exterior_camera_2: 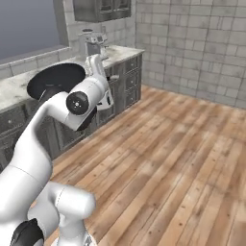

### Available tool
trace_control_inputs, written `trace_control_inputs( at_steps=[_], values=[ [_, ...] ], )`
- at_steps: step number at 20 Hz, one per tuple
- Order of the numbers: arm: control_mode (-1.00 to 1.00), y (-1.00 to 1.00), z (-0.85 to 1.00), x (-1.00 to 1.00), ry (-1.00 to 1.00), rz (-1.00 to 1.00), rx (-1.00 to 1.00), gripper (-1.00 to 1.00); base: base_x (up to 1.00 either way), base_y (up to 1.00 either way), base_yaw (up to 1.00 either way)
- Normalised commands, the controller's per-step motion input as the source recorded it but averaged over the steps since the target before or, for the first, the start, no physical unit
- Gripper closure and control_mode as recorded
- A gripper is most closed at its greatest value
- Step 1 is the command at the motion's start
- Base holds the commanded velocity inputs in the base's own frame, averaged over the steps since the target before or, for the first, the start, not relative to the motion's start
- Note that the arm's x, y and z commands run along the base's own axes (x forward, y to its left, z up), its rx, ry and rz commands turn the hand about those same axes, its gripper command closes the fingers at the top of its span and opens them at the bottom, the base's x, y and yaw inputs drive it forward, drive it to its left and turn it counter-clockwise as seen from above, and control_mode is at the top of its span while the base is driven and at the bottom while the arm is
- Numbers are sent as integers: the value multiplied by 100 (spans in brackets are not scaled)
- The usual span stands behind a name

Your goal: Pick the pan from the cabinet and place it on the stove. Then turn on the stove burner for the pan.

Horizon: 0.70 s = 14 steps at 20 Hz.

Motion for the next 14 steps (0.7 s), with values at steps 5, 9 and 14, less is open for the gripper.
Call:
trace_control_inputs(
  at_steps=[5,9,14],
  values=[
    [100,0,0,0,0,0,0,100,8,13,-42],
    [100,0,0,0,0,0,0,100,12,16,-41],
    [100,0,0,0,0,0,0,100,12,16,-41]
  ],
)
